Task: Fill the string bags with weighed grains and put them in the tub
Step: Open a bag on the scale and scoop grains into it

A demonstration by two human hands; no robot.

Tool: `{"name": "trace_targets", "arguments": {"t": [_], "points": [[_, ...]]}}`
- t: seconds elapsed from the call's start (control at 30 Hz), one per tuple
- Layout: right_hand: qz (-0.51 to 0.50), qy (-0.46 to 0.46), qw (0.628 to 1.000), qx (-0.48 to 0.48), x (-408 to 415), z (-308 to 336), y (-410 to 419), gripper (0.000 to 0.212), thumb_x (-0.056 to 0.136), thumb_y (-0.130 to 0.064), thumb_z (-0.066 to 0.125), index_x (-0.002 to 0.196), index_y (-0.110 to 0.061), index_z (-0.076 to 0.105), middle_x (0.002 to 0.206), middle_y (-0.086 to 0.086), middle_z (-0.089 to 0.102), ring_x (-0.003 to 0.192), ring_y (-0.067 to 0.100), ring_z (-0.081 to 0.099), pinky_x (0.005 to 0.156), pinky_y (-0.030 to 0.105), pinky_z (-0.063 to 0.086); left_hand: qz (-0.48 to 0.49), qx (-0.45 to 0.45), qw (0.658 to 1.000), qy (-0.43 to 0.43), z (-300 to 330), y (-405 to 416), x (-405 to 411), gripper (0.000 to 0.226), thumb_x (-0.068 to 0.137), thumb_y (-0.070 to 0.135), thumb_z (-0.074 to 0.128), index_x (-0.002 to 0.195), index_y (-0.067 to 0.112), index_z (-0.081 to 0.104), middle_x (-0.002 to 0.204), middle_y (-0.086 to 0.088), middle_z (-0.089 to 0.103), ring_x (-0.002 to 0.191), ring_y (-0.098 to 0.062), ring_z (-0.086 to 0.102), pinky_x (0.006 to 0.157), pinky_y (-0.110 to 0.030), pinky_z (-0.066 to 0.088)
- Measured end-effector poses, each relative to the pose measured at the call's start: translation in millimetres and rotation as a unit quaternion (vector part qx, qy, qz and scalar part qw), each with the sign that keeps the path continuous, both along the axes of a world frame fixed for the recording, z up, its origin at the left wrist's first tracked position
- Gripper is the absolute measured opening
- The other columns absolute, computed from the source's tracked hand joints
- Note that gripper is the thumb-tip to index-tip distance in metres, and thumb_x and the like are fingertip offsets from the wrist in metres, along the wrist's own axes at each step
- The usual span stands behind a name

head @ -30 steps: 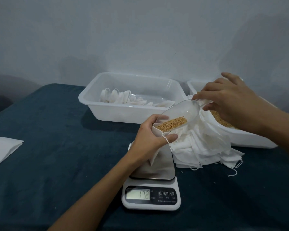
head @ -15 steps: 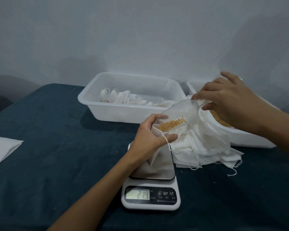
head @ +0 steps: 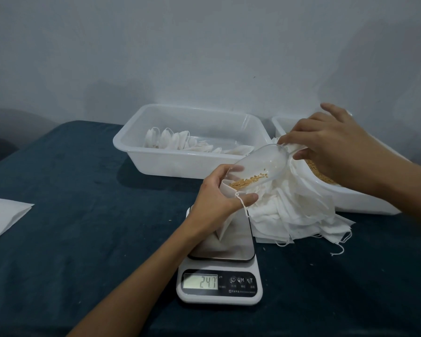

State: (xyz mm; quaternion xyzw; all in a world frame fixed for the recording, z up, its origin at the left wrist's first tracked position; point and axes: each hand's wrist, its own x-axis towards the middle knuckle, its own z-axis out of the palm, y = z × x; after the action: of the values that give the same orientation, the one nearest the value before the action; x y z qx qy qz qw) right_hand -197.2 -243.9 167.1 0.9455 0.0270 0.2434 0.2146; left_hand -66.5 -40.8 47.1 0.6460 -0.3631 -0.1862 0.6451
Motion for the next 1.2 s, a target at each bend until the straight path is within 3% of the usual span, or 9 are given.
{"name": "trace_targets", "arguments": {"t": [0.33,0.47,0.6,0.7,0.77,0.87,0.97,1.07,1.2], "points": [[-0.008,0.002,1.0,0.001,1,0,0,0.038,0.078,-0.012,0.082,0.115,-0.021,0.073,0.1,0.003,0.071,0.099,0.033,0.064,0.112,0.059,0.031,-0.004,0.002,1.0,0.002,0,1,0,0.057,0.069,0.03,0.09,0.12,0.039,0.066,0.118,-0.003,0.066,0.093,-0.013,0.075,0.093,-0.039,0.06],[-0.026,0.019,0.999,0.027,-1,-5,-2,0.037,0.08,-0.013,0.08,0.115,-0.022,0.073,0.101,0.002,0.071,0.101,0.032,0.064,0.113,0.057,0.03,-0.009,-0.007,1.0,0.003,-2,1,1,0.055,0.076,0.017,0.091,0.123,0.032,0.065,0.114,0.0,0.067,0.086,-0.005,0.074,0.079,-0.02,0.057],[-0.049,0.062,0.987,0.142,-2,-13,-12,0.035,0.086,-0.013,0.077,0.116,-0.03,0.071,0.103,-0.01,0.068,0.106,0.027,0.061,0.113,0.046,0.027,0.0,0.0,1.0,0.002,-2,1,2,0.055,0.077,0.018,0.091,0.123,0.032,0.065,0.11,0.005,0.068,0.095,-0.008,0.072,0.084,-0.02,0.055],[-0.07,0.117,0.956,0.259,-4,-18,-19,0.031,0.093,-0.021,0.071,0.114,-0.043,0.066,0.112,-0.022,0.064,0.112,0.017,0.057,0.108,0.044,0.04,-0.002,-0.004,1.0,0.008,-2,0,1,0.055,0.077,0.015,0.09,0.123,0.032,0.065,0.108,0.004,0.071,0.095,-0.006,0.072,0.082,-0.016,0.054],[-0.067,0.118,0.937,0.322,-8,-21,-25,0.028,0.094,-0.022,0.07,0.116,-0.038,0.067,0.116,-0.019,0.067,0.113,0.009,0.06,0.102,0.044,0.046,-0.004,-0.008,1.0,0.013,-3,-1,1,0.054,0.078,0.013,0.09,0.122,0.032,0.065,0.104,0.004,0.073,0.091,-0.005,0.073,0.079,-0.016,0.055],[-0.059,0.1,0.914,0.39,-14,-23,-37,0.026,0.094,-0.018,0.069,0.117,-0.029,0.07,0.115,-0.016,0.07,0.109,-0.001,0.063,0.098,0.032,0.047,0.01,0.014,1.0,0.01,-7,-3,3,0.045,0.08,0.019,0.086,0.117,0.035,0.066,0.099,0.003,0.075,0.094,-0.011,0.072,0.085,-0.03,0.059],[-0.059,0.081,0.869,0.484,-22,-23,-56,0.022,0.095,-0.004,0.064,0.116,-0.009,0.07,0.109,-0.004,0.072,0.1,-0.002,0.066,0.09,0.017,0.048,-0.006,0.029,0.999,-0.016,-9,-4,3,0.016,0.095,0.02,0.071,0.11,0.027,0.07,0.089,-0.001,0.079,0.089,-0.016,0.07,0.093,-0.041,0.054],[-0.174,0.005,0.881,0.44,-29,-32,-89,0.009,0.097,-0.013,0.064,0.103,-0.009,0.07,0.094,-0.002,0.066,0.088,0.012,0.061,0.082,0.031,0.044,-0.02,-0.037,0.999,-0.018,-7,-3,1,0.02,0.107,0.011,0.054,0.098,0.01,0.072,0.078,-0.009,0.076,0.066,-0.017,0.066,0.075,-0.034,0.054],[-0.372,-0.017,0.853,0.367,-30,-54,-129,0.027,0.1,-0.025,0.061,0.096,0.001,0.068,0.085,0.012,0.065,0.083,0.03,0.059,0.071,0.037,0.041,0.003,-0.098,0.995,0.003,-4,-1,3,0.023,0.109,0.016,0.051,0.099,0.006,0.07,0.072,-0.011,0.069,0.056,-0.027,0.065,0.063,-0.033,0.059]]}}
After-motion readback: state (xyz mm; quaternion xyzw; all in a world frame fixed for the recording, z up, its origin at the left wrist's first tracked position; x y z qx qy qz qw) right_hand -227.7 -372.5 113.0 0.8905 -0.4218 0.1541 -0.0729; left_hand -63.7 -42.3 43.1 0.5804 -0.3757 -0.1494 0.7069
